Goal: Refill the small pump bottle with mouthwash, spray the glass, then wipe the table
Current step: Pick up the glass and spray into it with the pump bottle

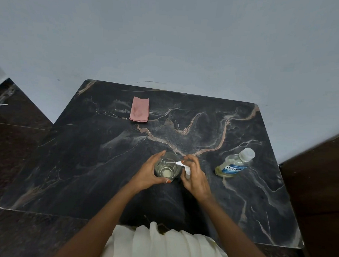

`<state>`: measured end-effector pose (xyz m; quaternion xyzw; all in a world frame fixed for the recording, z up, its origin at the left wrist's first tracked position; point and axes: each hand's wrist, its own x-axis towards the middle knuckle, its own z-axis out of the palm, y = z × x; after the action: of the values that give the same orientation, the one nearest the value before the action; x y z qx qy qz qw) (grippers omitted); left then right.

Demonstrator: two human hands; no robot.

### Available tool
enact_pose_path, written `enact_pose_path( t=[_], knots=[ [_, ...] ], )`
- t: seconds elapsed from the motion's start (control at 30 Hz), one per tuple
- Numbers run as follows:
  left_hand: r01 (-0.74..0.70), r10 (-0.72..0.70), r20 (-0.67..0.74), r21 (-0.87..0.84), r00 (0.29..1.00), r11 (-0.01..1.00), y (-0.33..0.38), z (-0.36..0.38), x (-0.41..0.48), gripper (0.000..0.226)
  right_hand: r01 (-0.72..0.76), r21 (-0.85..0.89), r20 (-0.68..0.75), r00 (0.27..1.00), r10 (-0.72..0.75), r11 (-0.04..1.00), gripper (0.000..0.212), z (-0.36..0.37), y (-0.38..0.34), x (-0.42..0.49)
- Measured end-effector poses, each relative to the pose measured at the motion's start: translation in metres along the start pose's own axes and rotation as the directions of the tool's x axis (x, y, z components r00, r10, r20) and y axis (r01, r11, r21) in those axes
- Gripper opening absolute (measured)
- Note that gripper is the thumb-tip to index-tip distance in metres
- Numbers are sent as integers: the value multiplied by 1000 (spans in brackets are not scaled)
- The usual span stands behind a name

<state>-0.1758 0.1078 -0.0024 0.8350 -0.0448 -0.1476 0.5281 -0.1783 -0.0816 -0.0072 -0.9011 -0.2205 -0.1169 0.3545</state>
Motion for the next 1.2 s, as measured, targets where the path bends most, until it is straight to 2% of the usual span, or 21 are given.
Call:
enact_pose_path(
  t=[0.17, 0.4, 0.47, 0.53, 0.63, 0.7, 0.97, 1.1, 1.2],
  knots=[
    [19, -19, 9, -55, 1000, 998, -1, 1, 0, 98, 6, -35, -5, 1000, -6, 999, 52, -2, 0, 0],
    [5, -5, 0, -64, 1000, 998, -4, 1, 1, 97, -35, 63, -81, 996, 40, 997, 57, -3, 5, 0],
    [0, 0, -2, -61, 1000, 998, -5, 1, 1, 97, -79, 119, -122, 988, 93, 990, 61, -2, 8, -1],
    [0, 0, 2, -71, 1000, 997, -5, 1, 1, 97, -179, 203, -134, 969, 209, 963, 60, -3, 12, -1],
    [1, 0, 6, -67, 1000, 998, -5, 1, 1, 96, -325, 241, -124, 924, 361, 915, 39, -6, 17, 2],
    [-2, 2, 6, -56, 1000, 998, -6, 1, 1, 96, -361, 228, -118, 912, 393, 904, 32, -7, 18, 4],
    [-1, 2, 8, -85, 1000, 996, -8, 1, 1, 95, -362, 264, -141, 902, 407, 894, 43, -11, 17, 4],
    [9, -7, 20, -140, 1000, 990, -12, 3, 0, 94, -345, 193, -205, 901, 382, 919, 45, -10, 17, 1],
    [45, -39, 32, -200, 999, 979, -16, 6, 0, 102, -384, 187, -204, 885, 418, 904, 49, -10, 18, -3]
  ],
)
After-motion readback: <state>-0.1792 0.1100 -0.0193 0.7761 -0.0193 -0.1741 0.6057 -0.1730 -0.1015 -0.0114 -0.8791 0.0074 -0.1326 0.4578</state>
